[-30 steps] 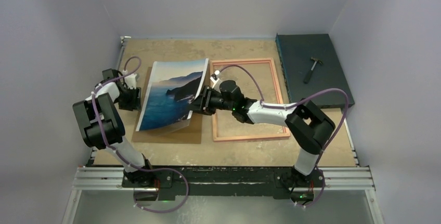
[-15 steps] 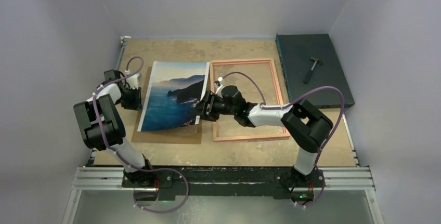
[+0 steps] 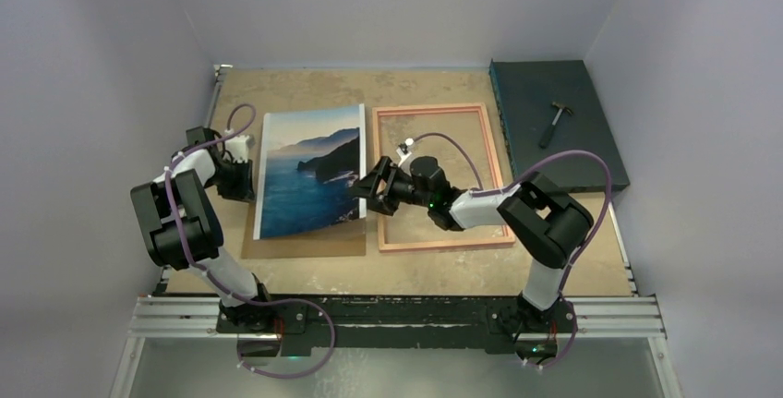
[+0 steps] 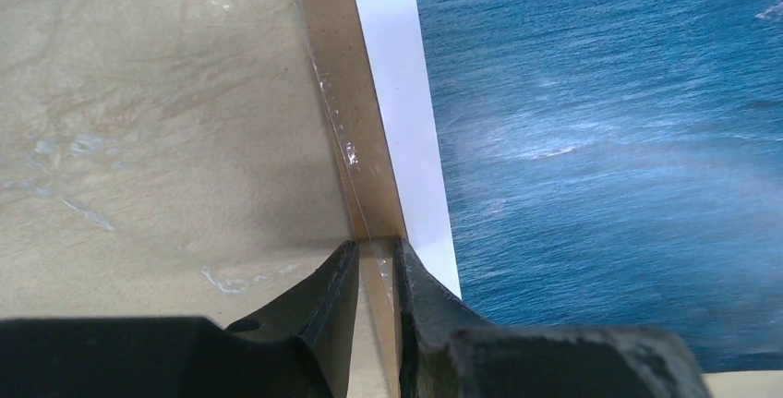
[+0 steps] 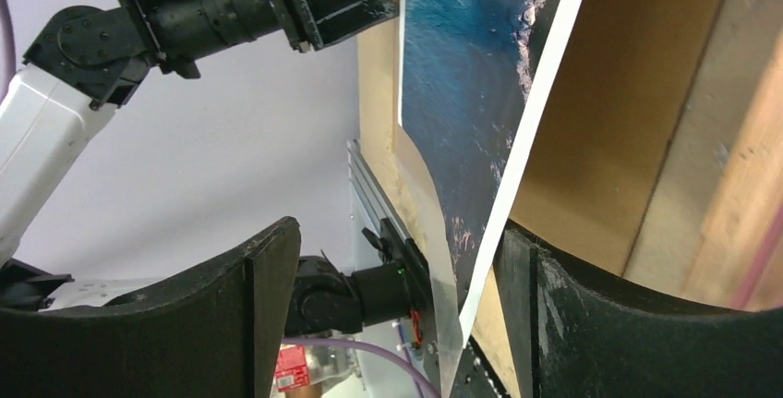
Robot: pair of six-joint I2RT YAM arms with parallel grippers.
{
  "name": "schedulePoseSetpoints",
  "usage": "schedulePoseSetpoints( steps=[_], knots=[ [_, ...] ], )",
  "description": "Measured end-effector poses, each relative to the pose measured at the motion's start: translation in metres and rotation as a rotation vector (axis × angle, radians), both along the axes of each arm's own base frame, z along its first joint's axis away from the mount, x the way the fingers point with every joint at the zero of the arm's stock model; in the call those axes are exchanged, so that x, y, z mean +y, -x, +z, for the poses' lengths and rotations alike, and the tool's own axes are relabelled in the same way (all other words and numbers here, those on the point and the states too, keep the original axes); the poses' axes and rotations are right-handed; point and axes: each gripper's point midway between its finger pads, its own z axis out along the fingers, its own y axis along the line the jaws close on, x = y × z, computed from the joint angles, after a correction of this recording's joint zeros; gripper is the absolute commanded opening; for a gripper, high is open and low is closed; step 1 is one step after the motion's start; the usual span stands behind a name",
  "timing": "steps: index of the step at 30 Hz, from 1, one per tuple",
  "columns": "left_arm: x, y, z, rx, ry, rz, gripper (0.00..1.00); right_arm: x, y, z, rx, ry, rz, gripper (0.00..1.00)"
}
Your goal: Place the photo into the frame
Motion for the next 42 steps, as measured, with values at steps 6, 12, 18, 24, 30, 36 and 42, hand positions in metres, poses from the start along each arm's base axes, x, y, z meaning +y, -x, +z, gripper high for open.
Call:
schedulePoseSetpoints(
  steps=[6, 12, 18, 24, 30, 36, 42],
  knots=[
    [-0.004, 0.005, 0.000, 0.018, 0.017, -0.004, 0.16, -0.005, 0.009, -0.004, 0.031, -0.043, -0.010, 0.81],
    [-0.004, 0.005, 0.000, 0.018, 0.017, -0.004, 0.15, 0.010, 0.022, 0.000, -0.040, -0.016, 0.053, 0.85],
    [-0.004, 0.005, 0.000, 0.019, 0.018, -0.005, 0.14, 0.011, 0.047, -0.001, -0.078, 0.009, 0.108, 0.91],
    [-0.005, 0.006, 0.000, 0.021, 0.021, -0.005, 0.14, 0.013, 0.058, 0.008, -0.116, -0.022, 0.115, 0.93],
    [-0.005, 0.006, 0.000, 0.021, 0.023, -0.005, 0.13, 0.035, 0.055, 0.018, -0.132, -0.052, 0.110, 0.99],
    [-0.006, 0.007, 0.000, 0.023, 0.029, -0.013, 0.13, 0.046, 0.026, 0.030, -0.154, -0.029, 0.028, 0.95],
    [-0.008, 0.008, 0.002, 0.027, 0.039, -0.027, 0.12, 0.050, -0.009, 0.059, -0.216, 0.002, -0.057, 0.92]
  ],
)
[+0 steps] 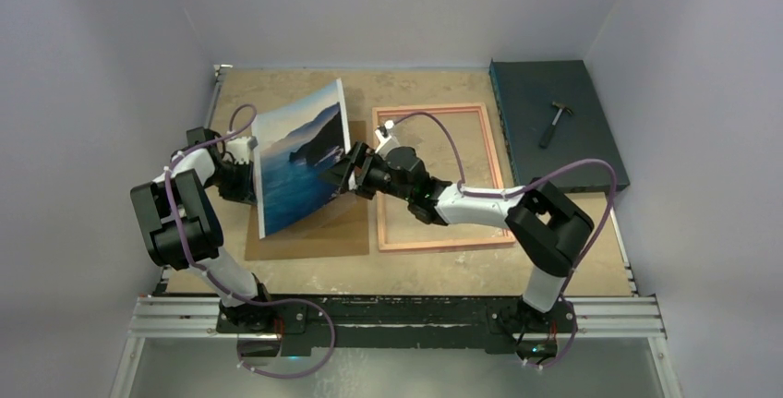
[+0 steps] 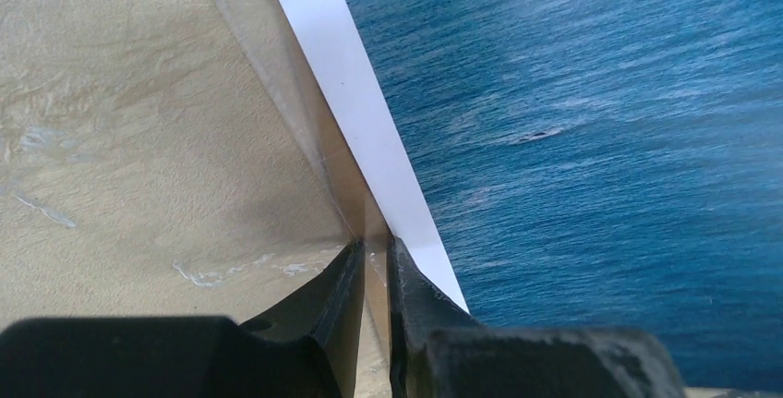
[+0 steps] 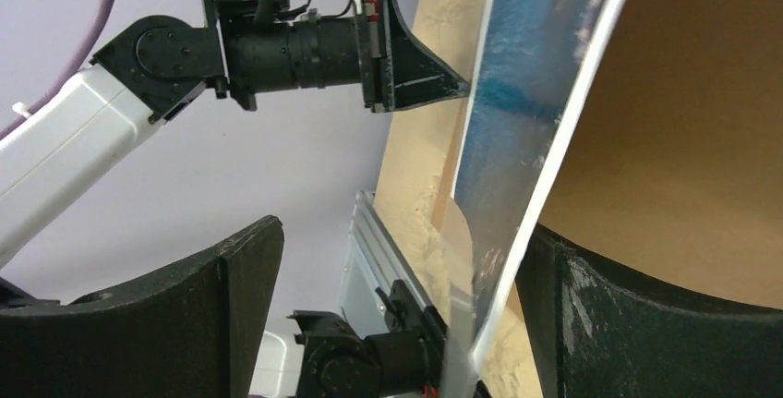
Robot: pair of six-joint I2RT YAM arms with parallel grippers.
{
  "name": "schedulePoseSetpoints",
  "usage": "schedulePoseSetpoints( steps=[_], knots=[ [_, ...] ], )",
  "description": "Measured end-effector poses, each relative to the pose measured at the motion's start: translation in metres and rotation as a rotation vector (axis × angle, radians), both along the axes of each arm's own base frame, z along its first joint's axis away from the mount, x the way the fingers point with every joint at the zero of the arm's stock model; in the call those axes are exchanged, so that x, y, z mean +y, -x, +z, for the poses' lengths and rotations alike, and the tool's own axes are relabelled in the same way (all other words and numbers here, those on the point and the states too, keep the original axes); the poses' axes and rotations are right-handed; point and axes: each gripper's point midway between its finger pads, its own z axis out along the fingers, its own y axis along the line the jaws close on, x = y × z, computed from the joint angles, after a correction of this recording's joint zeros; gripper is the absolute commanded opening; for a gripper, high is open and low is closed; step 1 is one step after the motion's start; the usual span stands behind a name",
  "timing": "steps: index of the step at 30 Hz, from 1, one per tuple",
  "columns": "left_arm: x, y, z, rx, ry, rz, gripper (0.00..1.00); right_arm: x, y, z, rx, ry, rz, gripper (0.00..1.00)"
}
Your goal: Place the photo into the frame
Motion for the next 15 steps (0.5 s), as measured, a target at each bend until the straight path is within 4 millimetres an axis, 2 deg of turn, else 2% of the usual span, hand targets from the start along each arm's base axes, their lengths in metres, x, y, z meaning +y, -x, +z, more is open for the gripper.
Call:
schedulePoseSetpoints(
  steps=[4, 10, 13, 15],
  knots=[
    [-0.001, 0.002, 0.000, 0.006, 0.007, -0.001, 0.12, -0.017, 0.009, -0.012, 0.014, 0.025, -0.004, 0.90],
    [-0.003, 0.003, 0.000, 0.013, 0.013, -0.002, 0.11, -0.036, 0.039, -0.050, 0.090, 0.070, 0.063, 0.88],
    [-0.003, 0.004, 0.000, 0.014, 0.017, -0.002, 0.11, -0.039, 0.050, -0.058, 0.113, 0.071, 0.099, 0.81],
    [-0.004, 0.004, 0.000, 0.015, 0.017, -0.002, 0.11, -0.040, 0.054, -0.058, 0.116, 0.060, 0.115, 0.73]
  ],
)
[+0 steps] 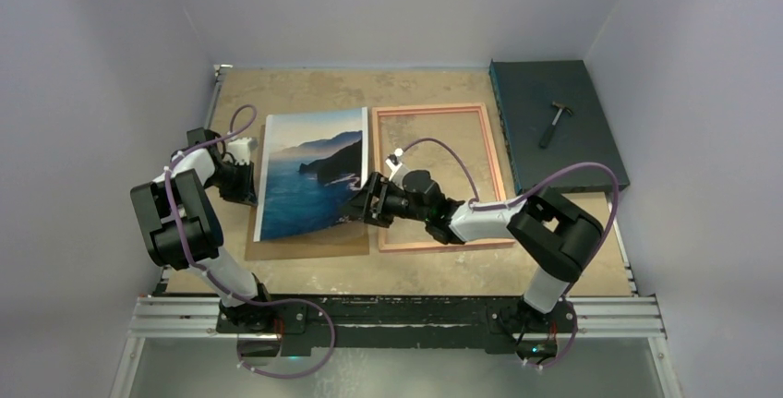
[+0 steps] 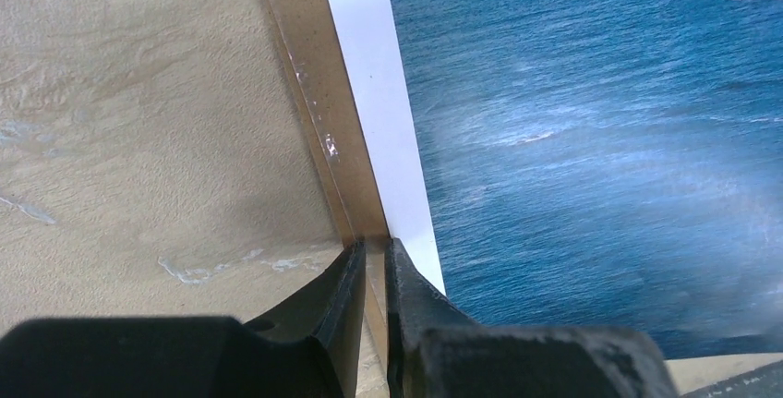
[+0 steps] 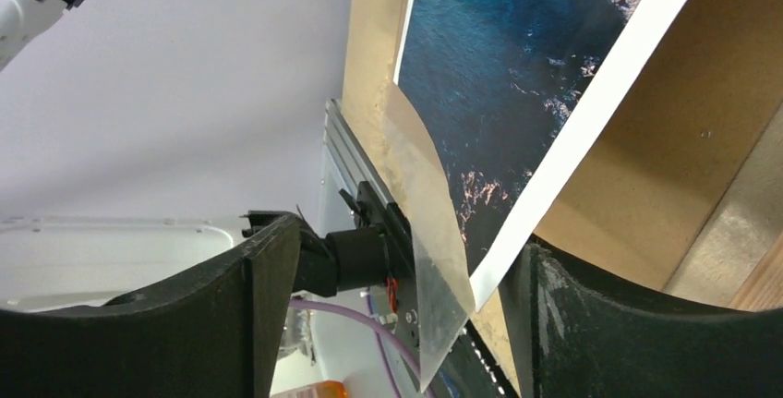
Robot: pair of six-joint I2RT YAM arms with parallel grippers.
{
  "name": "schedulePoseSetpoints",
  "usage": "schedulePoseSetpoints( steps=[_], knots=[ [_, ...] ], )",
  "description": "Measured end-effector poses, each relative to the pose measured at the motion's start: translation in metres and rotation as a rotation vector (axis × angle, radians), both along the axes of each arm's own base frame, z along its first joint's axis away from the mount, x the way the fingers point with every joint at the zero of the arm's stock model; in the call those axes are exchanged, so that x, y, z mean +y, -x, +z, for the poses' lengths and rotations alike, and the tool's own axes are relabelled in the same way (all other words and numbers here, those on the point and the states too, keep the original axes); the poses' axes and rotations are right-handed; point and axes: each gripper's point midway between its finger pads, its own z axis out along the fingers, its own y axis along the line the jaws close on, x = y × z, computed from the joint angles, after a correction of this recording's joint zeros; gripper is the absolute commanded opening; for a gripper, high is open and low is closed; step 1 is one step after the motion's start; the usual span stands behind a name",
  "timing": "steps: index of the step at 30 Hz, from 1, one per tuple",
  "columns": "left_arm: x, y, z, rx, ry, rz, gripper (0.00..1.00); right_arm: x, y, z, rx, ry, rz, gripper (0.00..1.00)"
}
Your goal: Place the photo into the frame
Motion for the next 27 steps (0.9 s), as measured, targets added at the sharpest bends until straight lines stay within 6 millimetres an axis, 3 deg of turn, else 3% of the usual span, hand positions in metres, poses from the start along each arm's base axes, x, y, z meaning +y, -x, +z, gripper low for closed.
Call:
schedulePoseSetpoints(
  steps=[3, 5, 13, 20, 25, 27],
  knots=[
    [0.000, 0.000, 0.000, 0.000, 0.001, 0.000, 0.10, -0.001, 0.005, 0.001, 0.006, -0.018, 0.017, 0.55],
    [0.000, 0.000, 0.000, 0.000, 0.001, 0.000, 0.10, 0.000, 0.009, 0.003, 0.009, -0.032, 0.039, 0.49],
    [0.000, 0.000, 0.000, 0.002, 0.002, 0.000, 0.10, -0.009, 0.022, 0.002, 0.008, -0.028, 0.076, 0.56],
    [-0.001, 0.001, 0.000, 0.005, 0.004, 0.004, 0.10, -0.022, 0.031, 0.002, 0.014, -0.028, 0.067, 0.37],
    [0.000, -0.001, 0.007, 0.007, 0.007, 0.004, 0.12, -0.024, 0.027, -0.003, 0.030, -0.023, 0.045, 0.41],
    [0.000, -0.004, 0.010, -0.001, 0.009, 0.003, 0.12, -0.021, 0.025, -0.007, 0.038, -0.019, 0.046, 0.48]
  ],
)
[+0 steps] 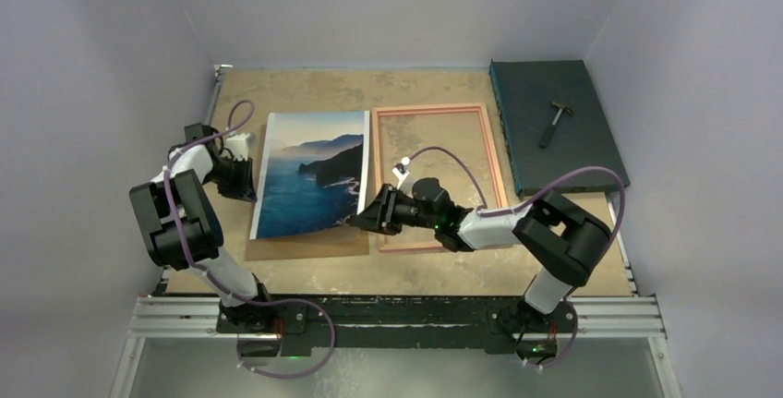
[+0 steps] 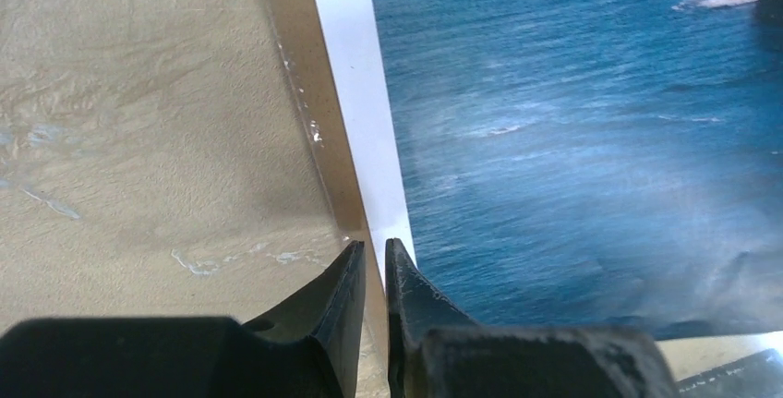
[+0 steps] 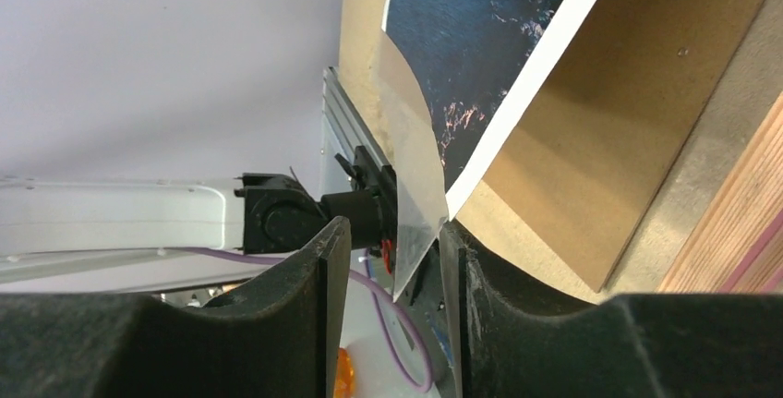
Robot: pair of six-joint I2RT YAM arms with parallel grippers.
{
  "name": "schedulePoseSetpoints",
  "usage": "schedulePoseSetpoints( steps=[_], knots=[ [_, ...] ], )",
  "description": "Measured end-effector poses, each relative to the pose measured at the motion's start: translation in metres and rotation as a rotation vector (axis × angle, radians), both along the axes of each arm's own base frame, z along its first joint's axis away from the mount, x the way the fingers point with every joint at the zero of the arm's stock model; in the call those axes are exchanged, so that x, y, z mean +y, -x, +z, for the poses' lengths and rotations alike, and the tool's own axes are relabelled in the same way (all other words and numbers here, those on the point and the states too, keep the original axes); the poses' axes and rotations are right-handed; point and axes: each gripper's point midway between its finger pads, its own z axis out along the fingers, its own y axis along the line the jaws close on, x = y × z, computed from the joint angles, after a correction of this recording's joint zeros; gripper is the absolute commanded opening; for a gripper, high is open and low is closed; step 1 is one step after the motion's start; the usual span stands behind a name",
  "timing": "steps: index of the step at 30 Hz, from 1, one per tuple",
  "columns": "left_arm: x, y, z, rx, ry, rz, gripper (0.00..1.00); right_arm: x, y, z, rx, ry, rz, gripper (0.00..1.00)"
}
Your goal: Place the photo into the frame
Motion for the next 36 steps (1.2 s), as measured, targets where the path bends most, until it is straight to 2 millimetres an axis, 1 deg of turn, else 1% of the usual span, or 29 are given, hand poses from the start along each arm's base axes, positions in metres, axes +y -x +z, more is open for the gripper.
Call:
schedulePoseSetpoints(
  steps=[1, 3, 6, 10, 12, 14, 16, 17, 19, 22, 24, 26, 28, 30, 32, 34, 36],
  knots=[
    [0.000, -0.001, 0.001, -0.003, 0.000, 0.000, 0.12, 0.002, -0.001, -0.003, 0.008, 0.002, 0.000, 0.52],
    [0.000, -0.001, 0.002, -0.005, 0.000, -0.001, 0.12, 0.003, -0.001, -0.008, 0.021, 0.004, 0.001, 0.55],
    [0.000, 0.000, 0.001, -0.003, 0.001, -0.002, 0.11, 0.003, -0.001, -0.009, 0.024, -0.010, -0.003, 0.52],
    [-0.003, 0.006, -0.004, 0.015, 0.007, -0.004, 0.11, 0.004, -0.002, -0.005, 0.017, -0.029, -0.010, 0.41],
    [-0.004, 0.009, -0.006, 0.021, 0.010, -0.004, 0.11, 0.004, -0.003, -0.004, 0.016, -0.034, -0.013, 0.29],
    [-0.004, 0.010, -0.007, 0.025, 0.011, -0.004, 0.11, 0.004, -0.003, -0.005, 0.024, -0.034, -0.015, 0.12],
    [-0.004, 0.010, -0.007, 0.024, 0.011, -0.005, 0.12, 0.007, -0.004, -0.009, 0.041, -0.030, -0.014, 0.02],
    [-0.004, 0.010, -0.007, 0.024, 0.011, -0.006, 0.13, 0.008, -0.005, -0.013, 0.052, -0.026, -0.015, 0.00],
    [-0.005, 0.010, -0.007, 0.024, 0.016, -0.010, 0.18, 0.011, -0.009, -0.021, 0.077, -0.015, -0.014, 0.00],
    [-0.008, 0.010, -0.003, 0.022, 0.030, -0.027, 0.35, 0.014, -0.017, -0.027, 0.100, -0.006, -0.024, 0.00],
    [-0.009, 0.004, 0.008, 0.001, 0.045, -0.054, 0.47, 0.015, -0.024, -0.026, 0.102, -0.012, -0.035, 0.00],
    [-0.011, -0.005, 0.024, -0.050, 0.053, -0.097, 0.56, 0.017, -0.030, -0.020, 0.094, -0.024, -0.044, 0.00],
    [-0.014, -0.015, 0.049, -0.137, 0.049, -0.168, 0.61, 0.019, -0.036, -0.013, 0.088, -0.036, -0.051, 0.00],
    [-0.023, -0.019, 0.077, -0.239, 0.028, -0.269, 0.64, 0.021, -0.043, -0.006, 0.077, -0.053, -0.059, 0.00],
    [-0.039, -0.017, 0.101, -0.327, -0.005, -0.383, 0.65, 0.023, -0.048, 0.001, 0.072, -0.068, -0.066, 0.00],
    [-0.064, -0.010, 0.125, -0.418, -0.039, -0.523, 0.66, 0.024, -0.053, 0.005, 0.075, -0.073, -0.074, 0.00],
    [-0.092, 0.001, 0.140, -0.488, -0.049, -0.661, 0.66, 0.023, -0.057, 0.006, 0.081, -0.070, -0.087, 0.00]
  ],
)
